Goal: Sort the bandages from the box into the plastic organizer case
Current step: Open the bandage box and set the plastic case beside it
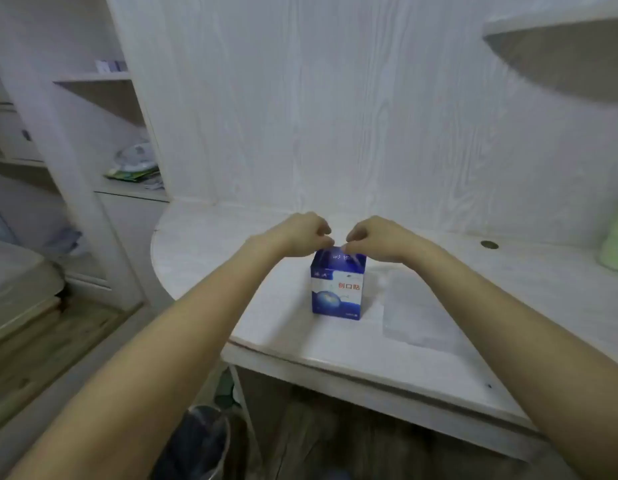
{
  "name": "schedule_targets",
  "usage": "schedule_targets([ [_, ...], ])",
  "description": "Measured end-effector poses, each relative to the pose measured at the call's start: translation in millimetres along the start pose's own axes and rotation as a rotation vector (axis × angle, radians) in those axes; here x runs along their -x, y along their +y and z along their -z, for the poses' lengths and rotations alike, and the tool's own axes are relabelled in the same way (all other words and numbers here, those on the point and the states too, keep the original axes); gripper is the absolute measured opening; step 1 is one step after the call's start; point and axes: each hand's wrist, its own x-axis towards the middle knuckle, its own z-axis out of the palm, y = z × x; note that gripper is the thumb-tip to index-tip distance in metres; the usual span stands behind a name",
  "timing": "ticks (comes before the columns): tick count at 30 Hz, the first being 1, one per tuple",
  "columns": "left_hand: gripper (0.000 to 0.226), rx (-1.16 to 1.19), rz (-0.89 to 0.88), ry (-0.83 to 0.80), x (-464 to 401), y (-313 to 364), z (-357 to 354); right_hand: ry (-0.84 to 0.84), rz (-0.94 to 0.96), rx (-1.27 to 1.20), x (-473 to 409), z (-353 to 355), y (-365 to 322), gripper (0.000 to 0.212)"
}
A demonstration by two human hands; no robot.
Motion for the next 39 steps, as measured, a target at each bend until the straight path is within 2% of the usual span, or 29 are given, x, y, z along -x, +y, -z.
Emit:
schedule_targets([
  [3, 0.039, -0.001, -0.019, -0.048, 19.5, -2.8, -15.9, 0.021, 0.031, 0.006, 12.9, -11.5, 4.0, 0.027],
  [6, 0.037, 0.006, -0.049, -0.008, 30.8, -1.8, -23.4, 0.061, 0.063, 0.019, 22.5, -18.8, 5.9, 0.030],
  [10, 0.040, 0.071, -0.052, 0.036, 31.6, -4.0, -24.9, 0.085, 0.094, 0.028, 29.2, -21.8, 9.8, 0.039],
  [13, 0.053, 0.105, -0.064, 0.001, 30.0, -8.6, -22.8, 0.077, 0.119, 0.085, 25.9, -24.8, 13.8, 0.051],
  [17, 0.055, 0.038, -0.109, -0.021, 21.9, -9.5, -19.8, 0.070, 0.088, 0.098, 16.2, -21.9, 14.7, 0.060],
  [20, 0.044, -0.164, -0.173, 0.052, 13.9, -0.3, -18.9, 0.082, -0.003, 0.127, 15.5, -26.1, 12.3, 0.070],
  [22, 0.041, -0.242, -0.159, 0.092, 10.0, 6.8, -20.0, 0.025, -0.020, 0.074, 16.9, -31.3, 13.5, 0.074],
  [28, 0.030, 0.010, -0.066, 0.093, 4.9, 11.4, -29.4, -0.239, 0.071, -0.207, 26.9, -18.6, 26.9, 0.049],
  [31, 0.035, 0.036, -0.066, 0.068, 2.7, 4.7, -40.6, -0.117, 0.092, -0.206, 21.9, -17.9, 34.5, 0.037],
  [34, 0.045, 0.016, -0.045, 0.048, 2.9, -2.3, -39.6, -0.004, 0.095, -0.304, 11.8, -23.2, 38.5, 0.056],
  [39, 0.051, 0.053, -0.171, 0.087, 8.4, -3.0, -36.5, -0.039, 0.171, -0.325, -2.5, -34.6, 39.0, 0.080],
])
